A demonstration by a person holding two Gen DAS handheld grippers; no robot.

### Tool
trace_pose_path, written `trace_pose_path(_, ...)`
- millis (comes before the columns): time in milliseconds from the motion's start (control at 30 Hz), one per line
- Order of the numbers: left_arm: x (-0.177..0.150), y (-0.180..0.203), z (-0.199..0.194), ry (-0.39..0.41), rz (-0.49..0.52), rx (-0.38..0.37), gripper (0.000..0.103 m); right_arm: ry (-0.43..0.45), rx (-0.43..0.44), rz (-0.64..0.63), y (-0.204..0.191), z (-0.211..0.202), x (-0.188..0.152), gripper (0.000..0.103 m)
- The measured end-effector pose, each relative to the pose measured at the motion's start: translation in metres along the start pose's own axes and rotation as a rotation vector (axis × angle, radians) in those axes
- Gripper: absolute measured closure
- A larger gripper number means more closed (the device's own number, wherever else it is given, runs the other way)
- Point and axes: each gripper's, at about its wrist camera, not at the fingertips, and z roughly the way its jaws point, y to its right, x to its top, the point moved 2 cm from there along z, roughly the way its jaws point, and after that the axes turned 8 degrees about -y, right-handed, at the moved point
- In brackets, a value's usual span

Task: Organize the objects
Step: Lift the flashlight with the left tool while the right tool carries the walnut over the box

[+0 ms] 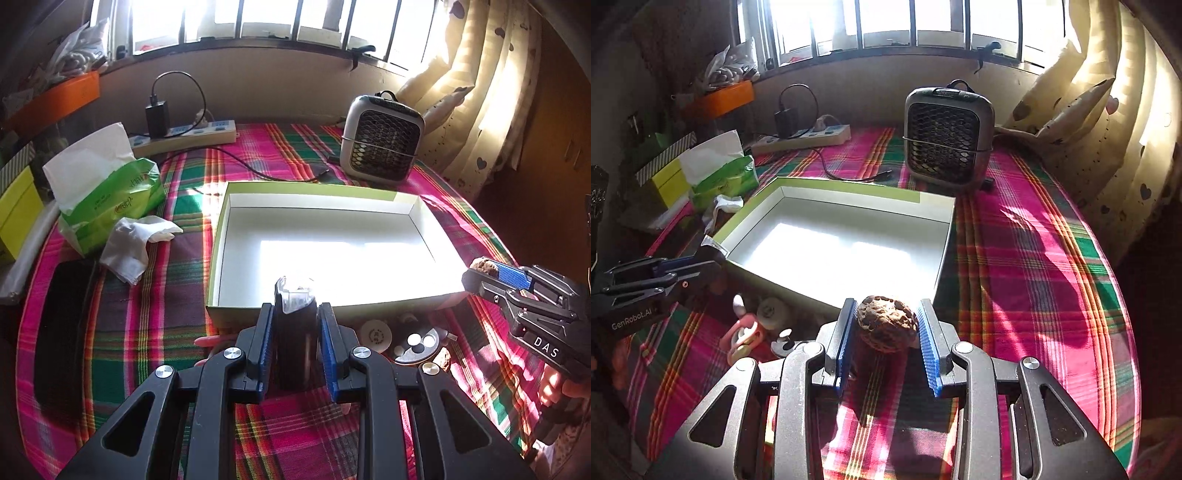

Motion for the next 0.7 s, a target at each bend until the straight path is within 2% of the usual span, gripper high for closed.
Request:
trace_pose_path(333, 0.01, -0.002, 0.005, 0.004, 0.021, -0.006, 0.083, 0.024, 0.002, 0.015, -0.003, 0.004, 0.026, 0.069)
trace_pose_path(700, -0.021, -0.011, -0.011, 0.012, -0.001, -0.043, 0.082, -0.002, 0.02, 0.023, -0.011, 0.01, 0.011, 0.069)
